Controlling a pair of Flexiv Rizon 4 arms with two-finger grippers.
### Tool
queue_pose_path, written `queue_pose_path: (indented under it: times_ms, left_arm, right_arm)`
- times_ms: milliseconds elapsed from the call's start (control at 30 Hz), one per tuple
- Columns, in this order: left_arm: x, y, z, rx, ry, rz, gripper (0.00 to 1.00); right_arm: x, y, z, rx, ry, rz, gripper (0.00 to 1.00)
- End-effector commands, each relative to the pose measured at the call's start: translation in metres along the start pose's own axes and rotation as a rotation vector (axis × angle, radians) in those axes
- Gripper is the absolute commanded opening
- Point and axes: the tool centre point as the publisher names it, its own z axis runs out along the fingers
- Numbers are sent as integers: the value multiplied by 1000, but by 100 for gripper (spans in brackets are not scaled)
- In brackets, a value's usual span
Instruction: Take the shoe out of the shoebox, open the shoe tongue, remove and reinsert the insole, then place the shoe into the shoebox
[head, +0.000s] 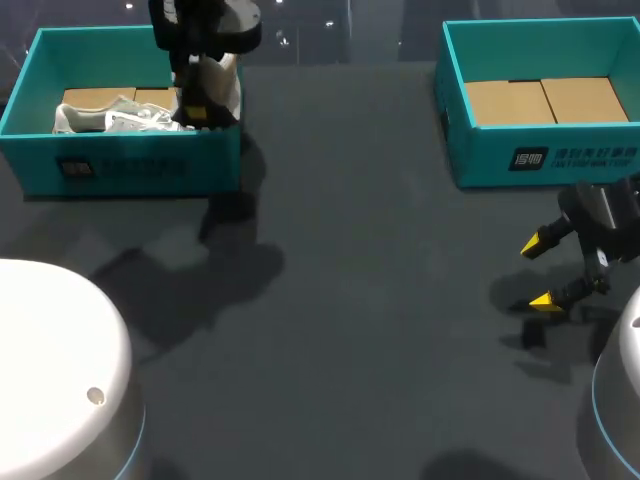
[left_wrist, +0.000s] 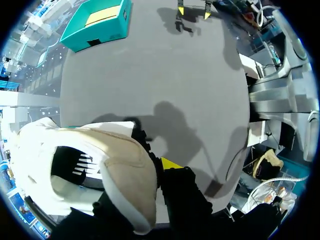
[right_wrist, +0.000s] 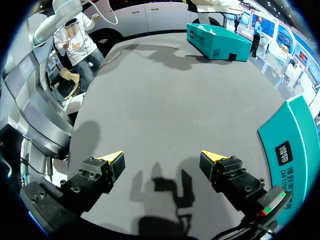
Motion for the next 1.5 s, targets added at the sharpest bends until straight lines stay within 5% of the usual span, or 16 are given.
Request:
queue_pose_path:
  times_ms: [33,333,667,833,1033,1433,1500]
  left_arm:
    - [-50,48,-4,31,43,-33,0]
    - [-125,128,-5,35,49,-61,0]
    - [-180,197,10,41,84,26,0]
    - [-195,212,14,43,78,270,0]
    - [-204,239,14,32,25,919,0]
    - [-204,239,14,32,25,919,0]
    - [-208,236,16,70,75,1047,0]
  right_arm:
    - [1,0,0,1,-1,0,100]
    - [1,0,0,1,-1,0,100]
    - [1,0,0,1,-1,0,100]
    - [1,0,0,1,-1,0,100]
    - [1,0,0,1,-1,0,100]
    - [1,0,0,1,-1,0,100]
    - [1,0,0,1,-1,0,100]
